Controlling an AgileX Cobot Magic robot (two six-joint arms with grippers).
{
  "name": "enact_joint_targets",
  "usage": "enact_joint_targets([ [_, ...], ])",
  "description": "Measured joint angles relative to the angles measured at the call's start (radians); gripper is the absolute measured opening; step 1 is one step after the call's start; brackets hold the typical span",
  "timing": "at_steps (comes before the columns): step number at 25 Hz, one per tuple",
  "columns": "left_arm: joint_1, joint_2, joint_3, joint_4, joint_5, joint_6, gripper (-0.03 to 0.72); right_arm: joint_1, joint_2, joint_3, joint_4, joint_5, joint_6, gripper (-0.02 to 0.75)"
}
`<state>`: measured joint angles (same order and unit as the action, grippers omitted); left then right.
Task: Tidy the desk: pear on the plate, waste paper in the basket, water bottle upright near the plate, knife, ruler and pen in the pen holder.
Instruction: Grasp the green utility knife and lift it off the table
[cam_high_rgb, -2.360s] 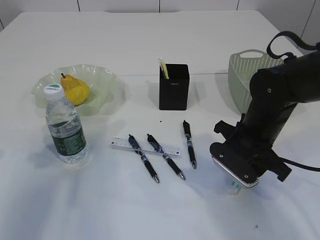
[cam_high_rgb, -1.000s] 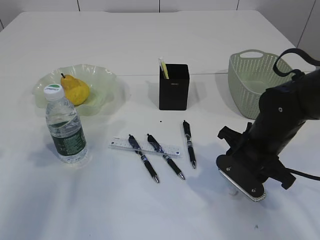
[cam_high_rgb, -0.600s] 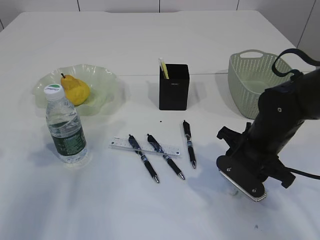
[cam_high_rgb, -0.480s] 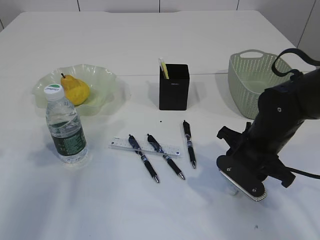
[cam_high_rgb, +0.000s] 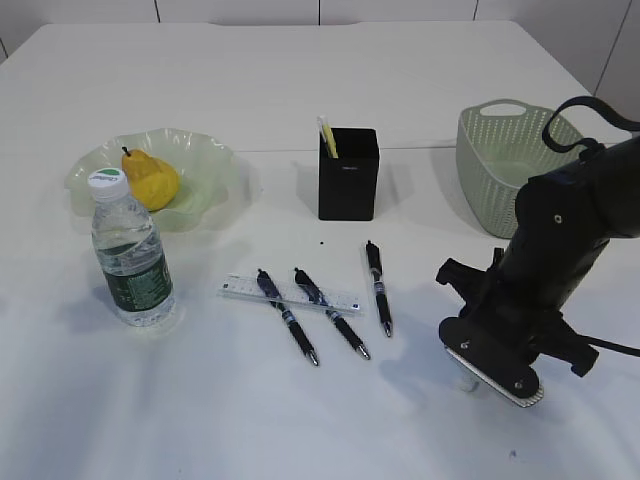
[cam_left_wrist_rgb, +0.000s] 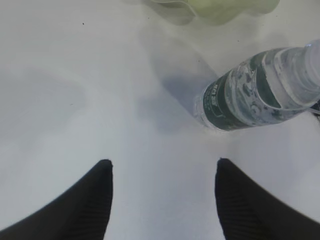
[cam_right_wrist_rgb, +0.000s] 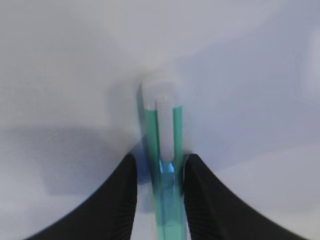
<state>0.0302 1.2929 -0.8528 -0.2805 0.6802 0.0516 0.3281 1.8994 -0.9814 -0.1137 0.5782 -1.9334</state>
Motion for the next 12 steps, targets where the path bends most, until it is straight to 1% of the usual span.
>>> enact_joint_targets([
  [4, 0.0, 0.0, 0.0, 0.0, 0.0, 0.0, 0.456, 0.0, 0.0, 0.0, 0.0, 0.011, -0.01, 0.248],
  [12, 0.0, 0.0, 0.0, 0.0, 0.0, 0.001, 0.456, 0.0, 0.0, 0.0, -0.002, 0.015, -0.016, 0.216],
])
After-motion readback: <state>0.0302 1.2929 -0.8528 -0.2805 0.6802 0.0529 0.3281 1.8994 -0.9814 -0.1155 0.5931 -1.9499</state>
